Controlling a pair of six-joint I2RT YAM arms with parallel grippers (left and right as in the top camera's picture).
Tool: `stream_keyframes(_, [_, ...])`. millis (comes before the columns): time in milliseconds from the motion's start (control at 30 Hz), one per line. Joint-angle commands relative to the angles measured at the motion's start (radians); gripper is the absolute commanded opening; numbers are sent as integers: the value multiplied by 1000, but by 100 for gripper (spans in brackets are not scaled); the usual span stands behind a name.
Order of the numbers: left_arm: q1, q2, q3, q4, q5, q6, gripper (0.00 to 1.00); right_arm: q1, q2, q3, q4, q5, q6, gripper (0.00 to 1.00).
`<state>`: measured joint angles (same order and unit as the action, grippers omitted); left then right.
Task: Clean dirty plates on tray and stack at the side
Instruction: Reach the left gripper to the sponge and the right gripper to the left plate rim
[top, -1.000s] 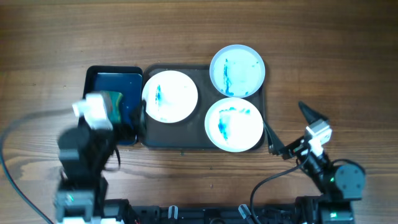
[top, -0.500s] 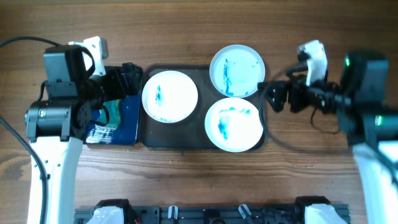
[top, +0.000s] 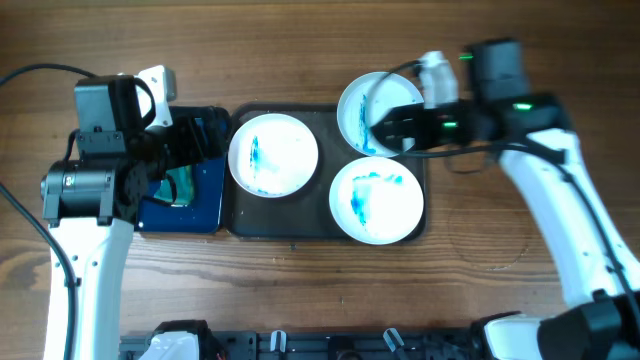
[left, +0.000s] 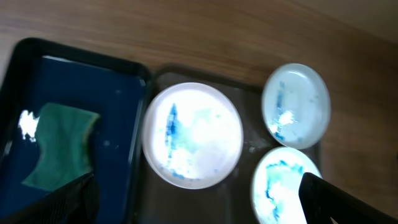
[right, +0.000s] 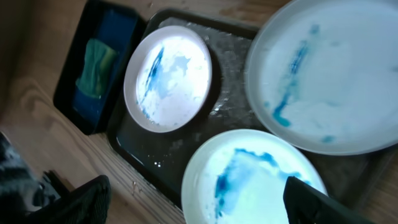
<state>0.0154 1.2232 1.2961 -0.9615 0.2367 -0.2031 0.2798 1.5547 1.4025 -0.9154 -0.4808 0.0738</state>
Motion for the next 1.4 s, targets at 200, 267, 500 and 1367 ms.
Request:
stream_keyframes(200, [150,139,19,-92,-164,-69,100,247,316,291,-69,323,201,57])
stream_keyframes(267, [183,159,19,-106,-185,-62,100,266,375,291,-45,327,241,48])
stream_keyframes(500, [206,229,18,-136,-243,-40,100,287,542,290,-2,270,275,38])
stream_keyframes(1367, [206,298,16,-90,-269,-40,100,313,724,274,111,262,402,13])
